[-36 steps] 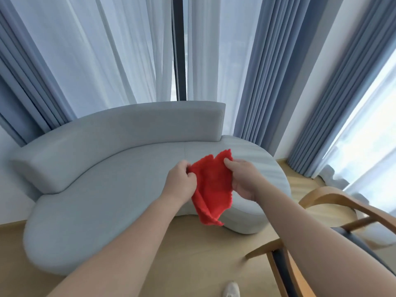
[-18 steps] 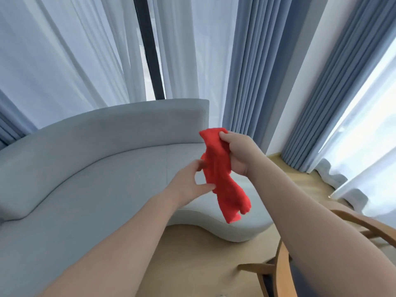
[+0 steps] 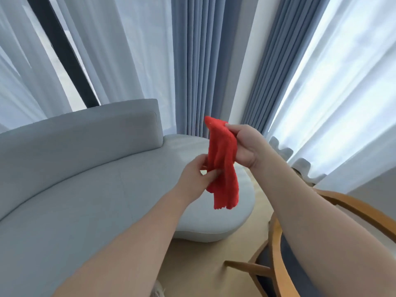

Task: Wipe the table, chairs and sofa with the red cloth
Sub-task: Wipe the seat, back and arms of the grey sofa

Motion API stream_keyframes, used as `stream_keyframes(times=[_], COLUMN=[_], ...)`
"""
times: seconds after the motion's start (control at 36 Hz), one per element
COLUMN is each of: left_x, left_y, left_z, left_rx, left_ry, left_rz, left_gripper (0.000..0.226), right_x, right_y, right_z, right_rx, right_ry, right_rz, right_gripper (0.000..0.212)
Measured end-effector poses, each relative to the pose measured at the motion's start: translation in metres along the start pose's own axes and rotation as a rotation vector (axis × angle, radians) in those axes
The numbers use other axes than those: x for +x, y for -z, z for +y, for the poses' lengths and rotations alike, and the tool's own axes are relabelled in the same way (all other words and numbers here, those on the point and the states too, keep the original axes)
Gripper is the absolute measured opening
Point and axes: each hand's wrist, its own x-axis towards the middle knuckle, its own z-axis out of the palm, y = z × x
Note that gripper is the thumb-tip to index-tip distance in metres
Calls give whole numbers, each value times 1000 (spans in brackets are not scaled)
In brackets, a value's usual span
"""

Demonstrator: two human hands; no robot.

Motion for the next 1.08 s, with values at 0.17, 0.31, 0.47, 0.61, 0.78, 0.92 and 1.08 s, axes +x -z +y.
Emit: stream_keyframes(times=[0.17, 0.31, 0.47, 0.61, 0.78, 0.92, 1.08], left_x=[34, 56, 91, 112, 131, 143, 141], left_y=[49, 70, 78, 58, 16, -20, -66], left_z=[-33, -45, -61, -87, -131, -167, -196], left_rx=[39, 91, 392, 403, 332, 627, 597], left_ry=[67, 19, 132, 300, 319, 175, -23], left_rz=[-177, -265, -437, -678, -466, -459, -528], left_gripper=[8, 12, 14, 21, 32, 18, 23], right_x=[48, 68, 80, 105, 149, 169, 188], right_y=[5, 17, 36, 69, 134, 191, 249], right_z=[-9, -7, 11, 32, 53, 78, 85], right_rx=[-531, -1093, -1462, -1489, -1500, -1484, -1581], right_ry=[258, 316, 344, 361, 260, 74, -39], right_rz=[452, 626, 678, 565, 572, 525, 441], right_gripper=[23, 30, 31, 27, 25, 30, 25])
